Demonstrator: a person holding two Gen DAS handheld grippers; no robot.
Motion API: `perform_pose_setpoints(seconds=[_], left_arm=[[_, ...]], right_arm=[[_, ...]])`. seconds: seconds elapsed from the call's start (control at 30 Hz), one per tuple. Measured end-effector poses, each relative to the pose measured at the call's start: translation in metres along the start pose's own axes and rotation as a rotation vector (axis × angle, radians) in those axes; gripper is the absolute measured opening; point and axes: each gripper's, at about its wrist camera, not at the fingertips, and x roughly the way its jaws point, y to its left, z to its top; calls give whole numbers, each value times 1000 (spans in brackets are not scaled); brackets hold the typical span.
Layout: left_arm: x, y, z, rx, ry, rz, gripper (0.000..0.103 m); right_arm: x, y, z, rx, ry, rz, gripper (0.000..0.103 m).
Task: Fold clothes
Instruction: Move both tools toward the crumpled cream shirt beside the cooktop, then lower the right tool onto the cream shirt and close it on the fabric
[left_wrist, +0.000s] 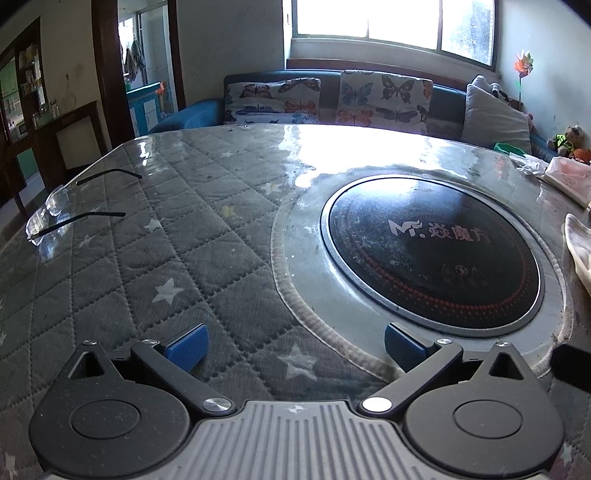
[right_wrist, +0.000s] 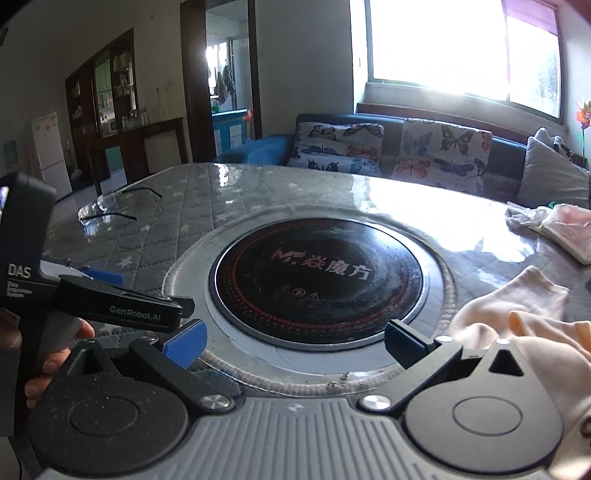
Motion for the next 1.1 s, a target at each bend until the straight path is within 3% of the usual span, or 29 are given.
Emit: perform_pose_setpoints(seconds=[0.5,1.1], left_arm=[[-20,-19,-15,23,44,-33,103],[-44,-65,-22,125,70,-126,103]], right_arm=[[-54,-5,-12,-4,-71,-40,103],[-103,-31,-36,107,-99,-143,103]])
